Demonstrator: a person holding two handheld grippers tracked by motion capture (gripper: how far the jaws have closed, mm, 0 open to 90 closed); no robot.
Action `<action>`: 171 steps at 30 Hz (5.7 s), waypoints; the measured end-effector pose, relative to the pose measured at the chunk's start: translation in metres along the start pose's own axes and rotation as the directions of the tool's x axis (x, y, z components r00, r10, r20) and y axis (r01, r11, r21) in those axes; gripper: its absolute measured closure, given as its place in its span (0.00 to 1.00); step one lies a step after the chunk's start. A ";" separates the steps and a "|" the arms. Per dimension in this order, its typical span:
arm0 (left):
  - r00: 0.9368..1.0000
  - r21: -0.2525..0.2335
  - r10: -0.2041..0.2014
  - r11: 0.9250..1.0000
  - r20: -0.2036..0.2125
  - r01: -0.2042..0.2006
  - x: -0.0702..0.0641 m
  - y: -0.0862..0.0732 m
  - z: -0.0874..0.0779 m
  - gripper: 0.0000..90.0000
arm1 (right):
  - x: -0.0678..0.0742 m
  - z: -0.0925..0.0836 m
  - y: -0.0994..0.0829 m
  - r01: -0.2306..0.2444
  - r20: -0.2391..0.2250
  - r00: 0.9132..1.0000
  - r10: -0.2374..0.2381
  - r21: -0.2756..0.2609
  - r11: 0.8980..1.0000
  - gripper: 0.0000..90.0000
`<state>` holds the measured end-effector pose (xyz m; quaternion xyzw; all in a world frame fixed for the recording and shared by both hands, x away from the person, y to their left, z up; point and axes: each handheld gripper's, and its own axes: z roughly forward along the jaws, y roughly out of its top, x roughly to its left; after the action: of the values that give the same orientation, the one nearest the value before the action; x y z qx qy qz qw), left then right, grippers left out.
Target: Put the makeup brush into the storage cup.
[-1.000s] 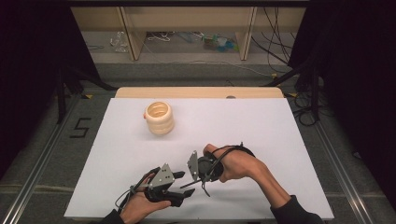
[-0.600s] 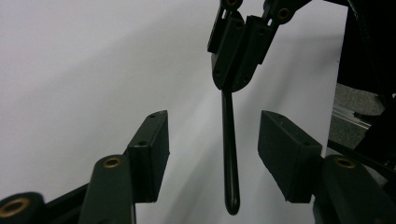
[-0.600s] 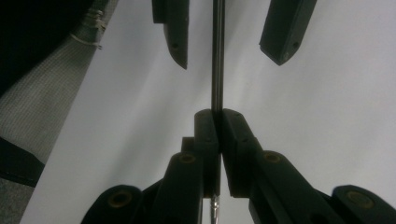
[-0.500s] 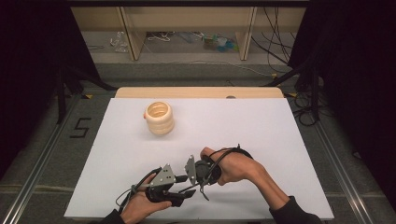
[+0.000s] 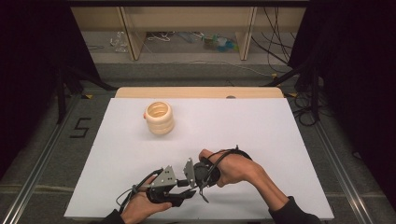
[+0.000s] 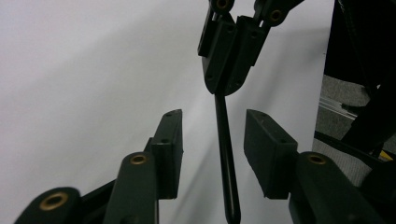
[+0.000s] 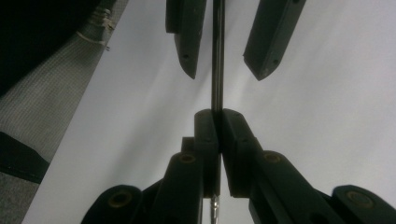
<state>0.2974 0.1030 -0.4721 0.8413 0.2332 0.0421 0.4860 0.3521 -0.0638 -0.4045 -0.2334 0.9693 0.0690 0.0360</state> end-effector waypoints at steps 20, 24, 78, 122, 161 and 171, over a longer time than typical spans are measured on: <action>0.992 0.012 -0.123 0.992 0.022 0.123 -0.007 -0.002 0.000 0.74 | 0.002 0.000 0.005 0.028 -0.010 1.000 -0.028 0.004 1.000 0.95; 0.997 0.006 -0.072 0.997 0.009 0.072 -0.004 -0.001 0.000 0.76 | 0.003 0.002 0.006 0.031 -0.002 1.000 -0.031 -0.031 0.999 0.95; 0.999 0.001 -0.016 1.000 0.039 0.016 0.000 -0.001 0.000 0.94 | 0.005 -0.002 0.010 0.037 0.017 0.999 -0.037 0.013 0.999 0.94; 0.973 -0.236 -0.162 0.964 -0.163 0.121 0.029 0.001 -0.040 0.94 | -0.001 -0.037 -0.086 -0.667 0.003 0.508 0.861 -0.631 0.395 0.32; 0.963 -0.317 -0.182 0.942 -0.199 0.113 0.027 0.004 -0.046 0.94 | 0.002 -0.004 -0.068 -0.664 -0.295 0.476 0.829 -0.738 0.118 0.19; 0.973 -0.330 -0.148 0.940 -0.177 0.083 0.022 0.006 -0.043 0.94 | 0.001 0.001 -0.064 -0.666 -0.337 0.486 0.806 -0.741 0.092 0.27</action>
<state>0.3057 0.1442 -0.4478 0.7275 0.3196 0.1347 0.5919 0.3808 -0.1200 -0.4132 0.3031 0.7950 0.5240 -0.0378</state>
